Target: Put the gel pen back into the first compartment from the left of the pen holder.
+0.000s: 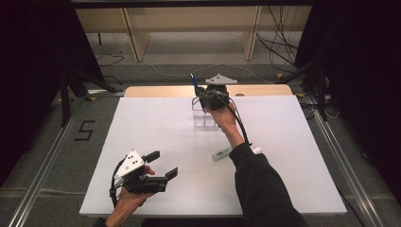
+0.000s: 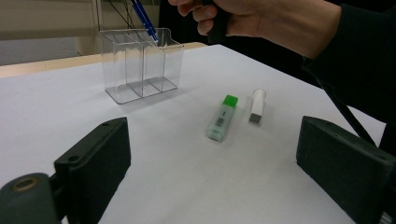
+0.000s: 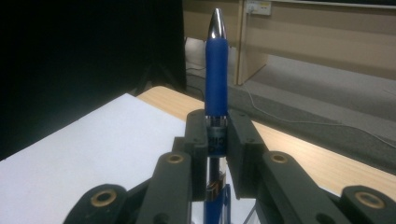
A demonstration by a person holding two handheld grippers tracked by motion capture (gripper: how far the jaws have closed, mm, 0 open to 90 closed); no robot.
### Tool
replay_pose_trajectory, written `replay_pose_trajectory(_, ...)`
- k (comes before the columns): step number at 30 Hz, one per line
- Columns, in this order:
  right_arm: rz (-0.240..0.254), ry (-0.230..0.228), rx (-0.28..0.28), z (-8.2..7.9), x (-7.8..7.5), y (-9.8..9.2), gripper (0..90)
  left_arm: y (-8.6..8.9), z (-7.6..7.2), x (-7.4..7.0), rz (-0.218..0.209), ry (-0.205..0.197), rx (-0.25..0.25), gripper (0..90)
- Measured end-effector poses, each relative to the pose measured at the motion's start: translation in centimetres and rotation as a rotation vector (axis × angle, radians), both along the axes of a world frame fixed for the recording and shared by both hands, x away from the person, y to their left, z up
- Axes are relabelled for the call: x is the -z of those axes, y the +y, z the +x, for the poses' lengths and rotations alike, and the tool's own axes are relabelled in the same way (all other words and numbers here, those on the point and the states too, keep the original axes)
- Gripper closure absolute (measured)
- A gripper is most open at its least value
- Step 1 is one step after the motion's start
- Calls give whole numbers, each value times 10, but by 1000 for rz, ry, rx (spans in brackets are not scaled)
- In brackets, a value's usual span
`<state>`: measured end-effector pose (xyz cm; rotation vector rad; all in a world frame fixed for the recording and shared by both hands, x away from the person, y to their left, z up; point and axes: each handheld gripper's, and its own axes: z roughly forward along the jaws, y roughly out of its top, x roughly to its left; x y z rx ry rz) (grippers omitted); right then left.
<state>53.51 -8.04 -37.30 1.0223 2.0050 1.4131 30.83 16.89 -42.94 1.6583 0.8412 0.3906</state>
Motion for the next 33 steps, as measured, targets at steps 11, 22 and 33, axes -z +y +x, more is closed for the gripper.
replay_pose_trajectory(11,-8,-8,31,13,0,8,798,0,0,0,-3,-1,3,93)
replay_pose_trajectory(22,-5,-16,58,22,1,11,798,0,0,0,-4,-1,6,93)
replay_pose_trajectory(33,-8,-14,71,27,8,18,798,0,0,-1,-3,-1,9,93)
